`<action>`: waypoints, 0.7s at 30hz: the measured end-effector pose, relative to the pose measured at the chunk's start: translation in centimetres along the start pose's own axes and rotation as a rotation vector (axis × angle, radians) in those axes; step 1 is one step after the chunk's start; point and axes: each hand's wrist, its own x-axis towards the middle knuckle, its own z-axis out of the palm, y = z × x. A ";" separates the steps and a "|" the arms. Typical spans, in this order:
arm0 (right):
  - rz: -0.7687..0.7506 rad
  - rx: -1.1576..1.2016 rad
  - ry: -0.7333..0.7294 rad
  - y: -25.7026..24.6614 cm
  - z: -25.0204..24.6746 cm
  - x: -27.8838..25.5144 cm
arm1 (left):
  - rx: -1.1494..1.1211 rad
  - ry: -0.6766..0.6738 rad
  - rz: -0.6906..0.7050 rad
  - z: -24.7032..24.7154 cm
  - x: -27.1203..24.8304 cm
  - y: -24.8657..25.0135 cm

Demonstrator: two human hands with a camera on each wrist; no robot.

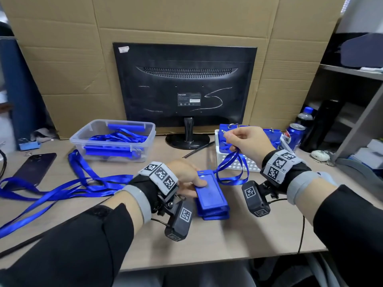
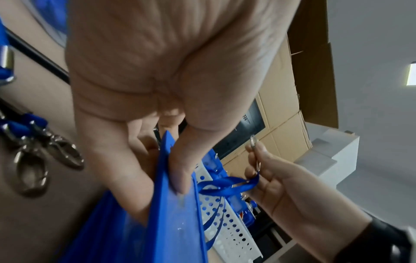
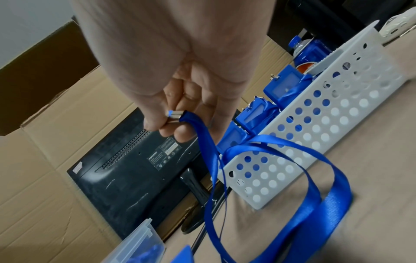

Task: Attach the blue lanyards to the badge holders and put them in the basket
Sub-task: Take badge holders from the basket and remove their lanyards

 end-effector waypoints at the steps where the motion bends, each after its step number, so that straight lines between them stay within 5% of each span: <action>1: -0.001 0.001 0.006 -0.1 0.0 0.0 | 0.014 0.009 0.001 0.3 0.1 -0.2; 5: -0.038 -0.036 0.016 -0.3 0.0 0.0 | 0.130 0.062 0.040 1.2 0.5 -0.6; 10: -0.085 -0.060 -0.008 -0.9 0.0 -0.3 | 0.557 0.260 0.109 0.6 1.4 -0.3; 13: -0.173 -0.027 -0.050 -2.0 0.2 -0.6 | 0.443 0.259 0.279 0.8 1.9 0.4; 16: -0.173 0.271 -0.105 -3.8 1.0 -0.6 | 0.326 0.253 0.430 1.5 1.8 1.6; 21: -0.214 0.569 -0.019 -6.1 1.4 -0.8 | -0.015 0.409 0.445 0.4 1.0 3.1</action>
